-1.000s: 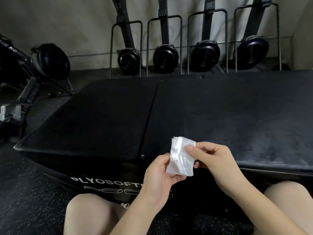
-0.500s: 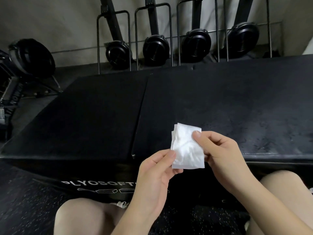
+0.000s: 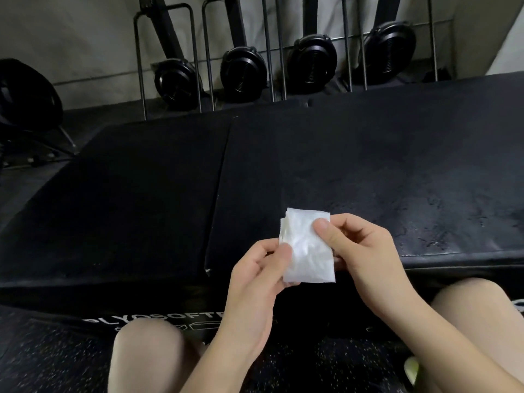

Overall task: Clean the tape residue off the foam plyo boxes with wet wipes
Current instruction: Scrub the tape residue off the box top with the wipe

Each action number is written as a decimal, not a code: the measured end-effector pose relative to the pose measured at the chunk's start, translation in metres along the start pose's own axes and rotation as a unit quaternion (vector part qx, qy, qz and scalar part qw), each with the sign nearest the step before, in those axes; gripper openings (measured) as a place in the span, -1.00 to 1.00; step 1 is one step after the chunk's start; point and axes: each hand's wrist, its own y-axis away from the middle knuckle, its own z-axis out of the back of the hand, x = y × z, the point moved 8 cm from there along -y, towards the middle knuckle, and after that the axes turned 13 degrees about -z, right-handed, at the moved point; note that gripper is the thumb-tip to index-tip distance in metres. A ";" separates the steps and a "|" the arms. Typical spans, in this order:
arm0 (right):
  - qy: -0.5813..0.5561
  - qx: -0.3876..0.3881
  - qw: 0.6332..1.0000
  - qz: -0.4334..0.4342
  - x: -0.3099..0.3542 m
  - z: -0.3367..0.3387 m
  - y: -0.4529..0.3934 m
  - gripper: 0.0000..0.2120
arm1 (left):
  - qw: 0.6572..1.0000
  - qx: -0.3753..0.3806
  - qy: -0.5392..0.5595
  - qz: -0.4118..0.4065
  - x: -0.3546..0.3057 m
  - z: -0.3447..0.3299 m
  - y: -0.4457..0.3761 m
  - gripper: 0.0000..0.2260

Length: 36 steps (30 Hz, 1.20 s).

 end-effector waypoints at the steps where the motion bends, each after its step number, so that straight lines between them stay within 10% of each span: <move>1: 0.016 -0.019 1.000 0.009 -0.001 0.008 -0.004 -0.84 | 0.999 0.005 -0.045 -0.004 0.003 -0.001 -0.007 -0.77; 10: 0.261 -0.027 0.963 0.060 -0.006 0.049 -0.033 -0.65 | 0.922 0.105 -0.349 -0.129 0.006 -0.016 -0.073 -0.76; 14: 0.525 -0.103 0.778 0.331 0.016 0.041 -0.039 -0.72 | 0.857 0.161 -0.420 -0.252 -0.005 -0.024 -0.083 -0.61; 19: 0.642 -0.048 0.669 0.372 -0.015 0.038 -0.045 -0.66 | 0.775 0.200 -0.497 -0.334 0.028 -0.009 -0.053 -0.65; 28: 0.529 -0.001 0.775 0.347 -0.028 -0.008 -0.021 -0.75 | 0.776 0.133 -0.545 -0.287 0.030 0.005 -0.039 -0.78; 36: 0.528 0.051 0.781 0.330 -0.047 -0.010 -0.024 -0.79 | 0.692 0.201 -0.620 -0.311 0.024 0.000 -0.032 -0.86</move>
